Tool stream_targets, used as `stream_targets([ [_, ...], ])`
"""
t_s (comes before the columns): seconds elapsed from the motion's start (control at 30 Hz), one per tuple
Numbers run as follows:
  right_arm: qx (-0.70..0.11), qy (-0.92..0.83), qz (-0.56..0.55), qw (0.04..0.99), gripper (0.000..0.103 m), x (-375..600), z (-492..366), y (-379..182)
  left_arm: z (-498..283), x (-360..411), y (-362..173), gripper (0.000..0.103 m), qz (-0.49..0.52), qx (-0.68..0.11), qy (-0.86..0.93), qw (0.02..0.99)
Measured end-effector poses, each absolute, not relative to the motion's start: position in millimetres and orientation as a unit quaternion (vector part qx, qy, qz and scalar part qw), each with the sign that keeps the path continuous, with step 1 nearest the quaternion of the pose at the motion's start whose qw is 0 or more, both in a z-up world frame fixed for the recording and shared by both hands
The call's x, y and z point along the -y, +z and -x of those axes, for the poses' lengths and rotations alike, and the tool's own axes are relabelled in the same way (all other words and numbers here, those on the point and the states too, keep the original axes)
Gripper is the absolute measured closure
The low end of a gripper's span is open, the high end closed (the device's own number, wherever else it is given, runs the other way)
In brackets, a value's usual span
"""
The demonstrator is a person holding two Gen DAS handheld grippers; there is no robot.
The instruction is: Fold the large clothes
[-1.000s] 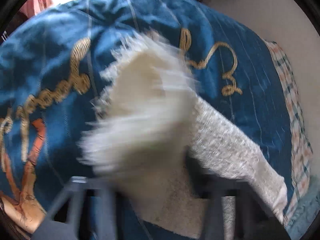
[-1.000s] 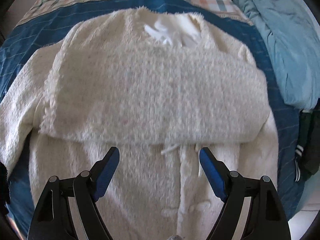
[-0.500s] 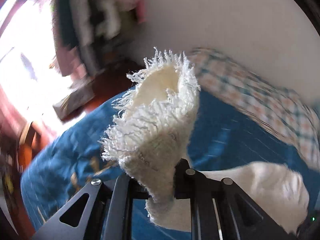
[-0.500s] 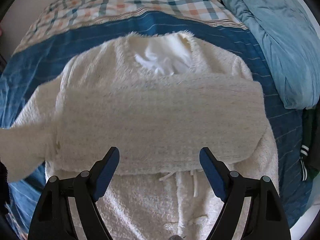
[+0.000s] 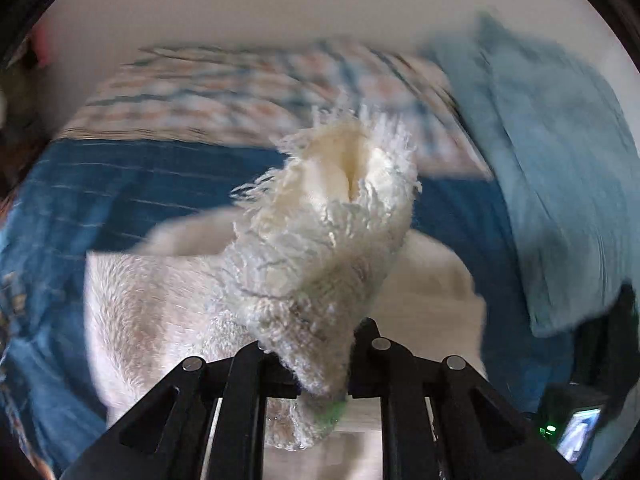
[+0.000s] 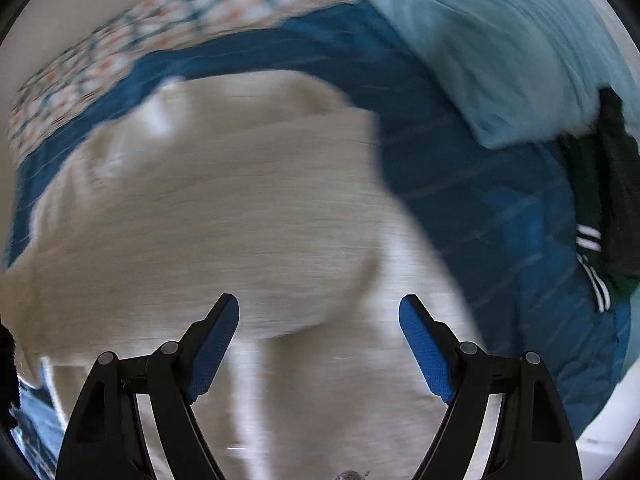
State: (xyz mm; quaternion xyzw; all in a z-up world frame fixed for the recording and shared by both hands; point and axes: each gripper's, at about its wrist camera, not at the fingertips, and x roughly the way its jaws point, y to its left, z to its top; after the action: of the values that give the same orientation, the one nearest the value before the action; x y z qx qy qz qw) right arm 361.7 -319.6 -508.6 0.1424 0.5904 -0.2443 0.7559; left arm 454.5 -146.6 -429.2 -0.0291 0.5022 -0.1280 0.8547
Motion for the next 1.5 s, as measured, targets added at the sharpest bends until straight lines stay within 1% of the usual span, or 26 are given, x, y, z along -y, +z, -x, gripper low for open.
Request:
stream_targets([
  [0.1,-0.601,-0.261,-0.161,0.738,0.019,366.2,-338.1,-519.7,-447.1,197.2,-467.4,0.091,0.007,-0.539,-0.165,0.826],
  [0.13,-0.604,-0.263,-0.169,0.733,0.019,377.7,-331.7,-523.0,-444.8,208.5,-474.7,0.090,0.001,-0.550,-0.169,0.818],
  [0.17,-0.607,-0.266,-0.175,0.729,0.019,387.9,-325.1,-525.8,-442.5,218.4,-484.1,0.085,-0.008,-0.563,-0.168,0.809],
  [0.2,-0.608,-0.265,-0.182,0.726,0.019,396.9,-319.8,-527.6,-441.8,226.9,-489.7,0.085,-0.016,-0.570,-0.165,0.805],
  [0.23,-0.609,-0.259,-0.192,0.725,0.019,405.4,-314.5,-528.8,-438.1,230.0,-494.2,0.081,-0.022,-0.577,-0.163,0.800],
  [0.3,-0.609,-0.250,-0.209,0.723,0.019,418.4,-304.0,-529.8,-431.5,221.5,-491.7,0.061,-0.017,-0.577,-0.172,0.798],
  [0.33,-0.607,-0.241,-0.221,0.724,0.019,427.9,-297.2,-529.3,-429.1,219.6,-490.4,0.033,-0.017,-0.576,-0.170,0.800],
  [0.37,-0.606,-0.235,-0.228,0.725,0.019,432.2,-293.8,-529.3,-425.2,204.3,-483.9,0.013,-0.015,-0.573,-0.164,0.803],
  [0.43,-0.614,-0.209,-0.245,0.721,0.017,444.1,-287.0,-534.6,-416.0,178.5,-477.4,0.012,-0.016,-0.571,-0.147,0.807],
  [0.5,-0.622,-0.190,-0.245,0.719,0.017,449.4,-283.5,-541.6,-400.7,134.3,-475.9,0.012,-0.038,-0.567,-0.095,0.817],
  [0.57,-0.647,-0.157,-0.234,0.709,0.017,448.1,-283.0,-561.2,-382.0,95.7,-492.4,0.012,-0.071,-0.566,-0.040,0.820],
  [0.6,-0.654,-0.144,-0.234,0.705,0.017,447.3,-285.8,-566.0,-370.4,62.3,-499.5,0.012,-0.090,-0.569,0.001,0.817],
  [0.67,-0.669,-0.101,-0.254,0.691,0.017,442.3,-289.1,-585.2,-357.2,21.4,-518.6,0.012,-0.103,-0.588,0.049,0.801],
  [0.7,-0.672,-0.083,-0.268,0.685,0.017,439.0,-290.5,-592.0,-347.6,-9.0,-534.3,0.012,-0.093,-0.614,0.074,0.780],
  [0.77,-0.683,-0.057,-0.289,0.668,0.017,431.6,-293.0,-606.1,-333.9,-45.1,-555.2,0.012,-0.066,-0.645,0.098,0.755],
  [0.87,-0.697,-0.058,-0.275,0.660,0.017,420.0,-298.7,-618.2,-322.2,-63.7,-580.6,0.012,-0.023,-0.667,0.087,0.740],
  [0.93,-0.701,-0.067,-0.267,0.658,0.017,416.5,-303.4,-618.9,-320.9,-61.4,-589.6,0.014,-0.017,-0.665,0.078,0.743],
  [0.97,-0.700,-0.067,-0.270,0.658,0.018,414.8,-304.9,-617.7,-320.1,-58.9,-590.8,0.032,-0.012,-0.658,0.068,0.750],
  [1.0,-0.699,-0.066,-0.271,0.658,0.027,413.6,-306.3,-616.5,-319.7,-56.6,-591.2,0.050,-0.004,-0.653,0.057,0.756],
  [1.03,-0.699,-0.064,-0.271,0.658,0.034,410.7,-308.1,-614.7,-319.0,-52.9,-591.2,0.079,0.013,-0.652,0.039,0.757],
  [1.07,-0.699,-0.063,-0.270,0.659,0.050,407.8,-309.5,-612.2,-318.7,-48.4,-589.5,0.089,0.002,-0.650,0.043,0.759],
  [1.1,-0.698,-0.062,-0.272,0.659,0.073,400.8,-310.7,-608.9,-316.1,-43.9,-584.8,0.097,-0.019,-0.642,0.046,0.765],
  [1.13,-0.695,-0.057,-0.283,0.659,0.084,397.6,-310.9,-605.0,-314.4,-44.2,-581.6,0.099,-0.019,-0.637,0.046,0.769],
  [1.2,-0.688,-0.063,-0.289,0.662,0.090,391.7,-309.4,-597.4,-306.8,-53.0,-570.5,0.099,-0.002,-0.627,0.045,0.777],
  [1.4,-0.674,-0.048,-0.332,0.658,0.092,358.2,-301.2,-562.0,-279.9,-80.7,-527.7,0.100,-0.013,-0.605,0.023,0.796],
  [1.5,-0.670,-0.044,-0.355,0.650,0.093,350.7,-293.5,-540.5,-273.3,-100.2,-505.0,0.103,-0.024,-0.602,0.043,0.797],
])
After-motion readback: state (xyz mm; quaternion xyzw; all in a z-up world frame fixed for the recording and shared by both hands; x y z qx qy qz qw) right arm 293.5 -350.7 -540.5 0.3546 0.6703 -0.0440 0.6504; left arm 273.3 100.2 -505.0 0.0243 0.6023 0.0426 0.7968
